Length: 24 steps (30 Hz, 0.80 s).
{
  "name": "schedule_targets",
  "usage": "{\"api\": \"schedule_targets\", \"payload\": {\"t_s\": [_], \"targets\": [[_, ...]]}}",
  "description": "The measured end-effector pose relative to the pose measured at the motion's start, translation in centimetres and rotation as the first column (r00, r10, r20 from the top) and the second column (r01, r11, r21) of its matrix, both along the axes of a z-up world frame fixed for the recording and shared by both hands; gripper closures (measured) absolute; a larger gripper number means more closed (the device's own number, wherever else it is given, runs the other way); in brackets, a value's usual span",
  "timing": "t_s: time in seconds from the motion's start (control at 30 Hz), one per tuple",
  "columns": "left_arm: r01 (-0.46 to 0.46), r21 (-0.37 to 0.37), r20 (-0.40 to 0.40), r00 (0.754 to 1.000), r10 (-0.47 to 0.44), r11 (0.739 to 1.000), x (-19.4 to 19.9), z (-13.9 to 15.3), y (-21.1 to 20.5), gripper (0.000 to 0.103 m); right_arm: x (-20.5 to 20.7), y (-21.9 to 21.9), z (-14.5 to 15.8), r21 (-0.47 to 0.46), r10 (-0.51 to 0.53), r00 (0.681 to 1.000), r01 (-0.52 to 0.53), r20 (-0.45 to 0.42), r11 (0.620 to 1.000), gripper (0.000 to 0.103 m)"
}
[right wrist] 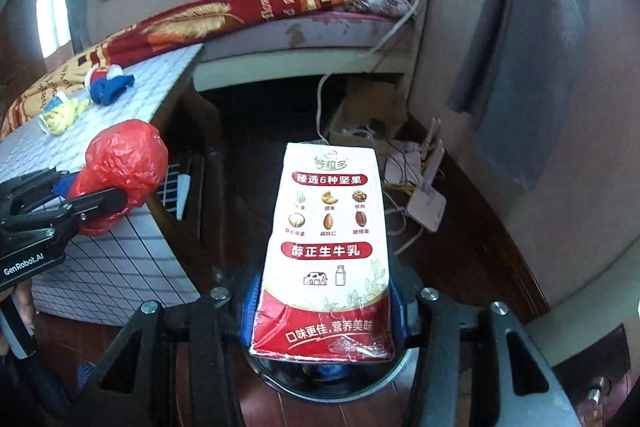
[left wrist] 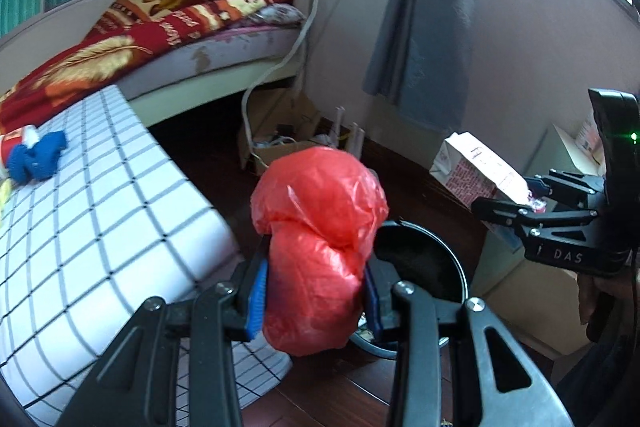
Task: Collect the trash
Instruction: 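Carry red bag and red-white carton over the black bin and open both tools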
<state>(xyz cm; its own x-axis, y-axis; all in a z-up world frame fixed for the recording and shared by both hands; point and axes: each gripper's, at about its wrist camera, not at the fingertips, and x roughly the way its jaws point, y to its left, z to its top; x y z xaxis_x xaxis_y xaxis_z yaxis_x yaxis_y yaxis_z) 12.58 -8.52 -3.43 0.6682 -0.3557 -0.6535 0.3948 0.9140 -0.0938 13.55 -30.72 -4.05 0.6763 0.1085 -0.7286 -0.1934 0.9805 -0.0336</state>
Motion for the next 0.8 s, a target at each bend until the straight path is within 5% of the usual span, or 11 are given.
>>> {"api": "schedule_targets", "payload": {"t_s": [0.8], "targets": [[0.152,0.012,-0.213,0.966,-0.146,0.988,2.2,-7.4,-7.4,0.063,-0.2,-4.0,-8.6,-0.025,0.033,0.982,-0.039,-0.184,0.999,0.051]]}}
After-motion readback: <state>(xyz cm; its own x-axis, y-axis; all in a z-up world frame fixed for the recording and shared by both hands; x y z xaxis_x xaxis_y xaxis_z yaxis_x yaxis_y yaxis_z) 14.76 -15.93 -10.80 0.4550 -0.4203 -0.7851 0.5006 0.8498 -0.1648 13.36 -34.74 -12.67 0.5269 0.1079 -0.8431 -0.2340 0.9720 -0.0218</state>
